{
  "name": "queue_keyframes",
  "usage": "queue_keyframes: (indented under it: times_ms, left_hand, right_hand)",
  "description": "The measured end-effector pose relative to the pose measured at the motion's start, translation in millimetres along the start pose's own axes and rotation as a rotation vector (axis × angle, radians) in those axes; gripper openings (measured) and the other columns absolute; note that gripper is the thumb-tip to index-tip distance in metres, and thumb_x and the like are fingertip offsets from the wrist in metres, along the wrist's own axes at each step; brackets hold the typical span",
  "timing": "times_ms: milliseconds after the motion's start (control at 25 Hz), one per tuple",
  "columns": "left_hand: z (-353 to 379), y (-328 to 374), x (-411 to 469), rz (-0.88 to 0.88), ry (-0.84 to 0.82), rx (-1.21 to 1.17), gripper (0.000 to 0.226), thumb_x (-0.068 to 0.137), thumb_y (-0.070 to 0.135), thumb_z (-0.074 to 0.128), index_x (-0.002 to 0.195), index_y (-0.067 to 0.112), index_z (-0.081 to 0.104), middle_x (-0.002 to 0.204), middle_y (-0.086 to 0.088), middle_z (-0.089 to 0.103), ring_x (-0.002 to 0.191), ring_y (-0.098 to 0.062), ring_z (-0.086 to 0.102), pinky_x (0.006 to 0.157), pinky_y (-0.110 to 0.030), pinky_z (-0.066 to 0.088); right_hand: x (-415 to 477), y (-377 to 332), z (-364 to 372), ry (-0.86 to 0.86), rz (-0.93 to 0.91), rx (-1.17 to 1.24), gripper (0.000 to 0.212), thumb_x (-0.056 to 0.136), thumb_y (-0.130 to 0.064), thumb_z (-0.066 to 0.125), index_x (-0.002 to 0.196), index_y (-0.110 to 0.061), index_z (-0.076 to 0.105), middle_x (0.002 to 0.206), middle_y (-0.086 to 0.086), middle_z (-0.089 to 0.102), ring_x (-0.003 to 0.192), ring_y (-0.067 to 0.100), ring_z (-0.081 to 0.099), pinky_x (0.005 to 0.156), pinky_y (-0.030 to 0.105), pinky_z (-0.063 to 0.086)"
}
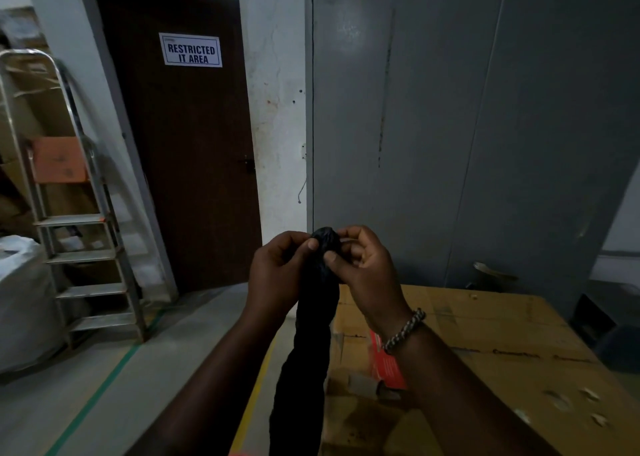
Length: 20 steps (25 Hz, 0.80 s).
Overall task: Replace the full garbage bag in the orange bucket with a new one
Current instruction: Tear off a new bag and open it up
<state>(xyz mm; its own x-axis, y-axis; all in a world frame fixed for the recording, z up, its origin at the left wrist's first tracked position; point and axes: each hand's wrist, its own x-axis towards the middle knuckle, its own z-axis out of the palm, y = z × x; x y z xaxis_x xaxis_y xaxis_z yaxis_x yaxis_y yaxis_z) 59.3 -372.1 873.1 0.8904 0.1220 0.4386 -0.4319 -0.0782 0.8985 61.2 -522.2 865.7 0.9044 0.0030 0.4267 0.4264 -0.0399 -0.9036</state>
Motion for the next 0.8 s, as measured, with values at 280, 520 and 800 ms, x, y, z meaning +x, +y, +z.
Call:
queue_keyframes:
  times_ms: [280, 520, 800]
  left_hand:
    - [6.6, 3.1, 3.0, 0.049, 0.044, 0.061, 0.012, 0.096, 0.018, 0.063, 0.09, 0.01, 0.07, 0.083, 0.0, 0.072, 0.076, -0.002, 0.068, 0.063, -0.016, 0.052]
    - [9.5, 6.9, 1.2, -0.066, -0.246, 0.056, 0.018, 0.081, 0.015, 0.08, 0.096, 0.015, 0.069, 0.091, -0.007, 0.076, 0.082, -0.021, 0.075, 0.072, -0.038, 0.062]
    - [10.8, 6.4, 8.6, -0.083, -0.111, -0.022, 0.015, 0.099, 0.012, 0.057, 0.089, 0.007, 0.067, 0.08, -0.004, 0.069, 0.073, -0.014, 0.064, 0.067, -0.032, 0.049]
  right_hand:
    - [7.2, 5.0, -18.9, 0.097, -0.022, -0.075, 0.014, 0.089, -0.01, 0.072, 0.081, -0.018, 0.063, 0.081, 0.009, 0.07, 0.079, 0.023, 0.071, 0.069, 0.036, 0.06]
    - [9.9, 6.4, -29.8, 0.145, -0.039, -0.091, 0.031, 0.087, -0.015, 0.075, 0.074, -0.019, 0.048, 0.068, 0.002, 0.049, 0.064, 0.01, 0.048, 0.06, 0.029, 0.047]
    - [16.8, 3.1, -49.5, 0.165, -0.041, -0.051, 0.021, 0.088, -0.023, 0.077, 0.079, -0.01, 0.063, 0.08, 0.018, 0.068, 0.075, 0.019, 0.065, 0.073, 0.042, 0.056]
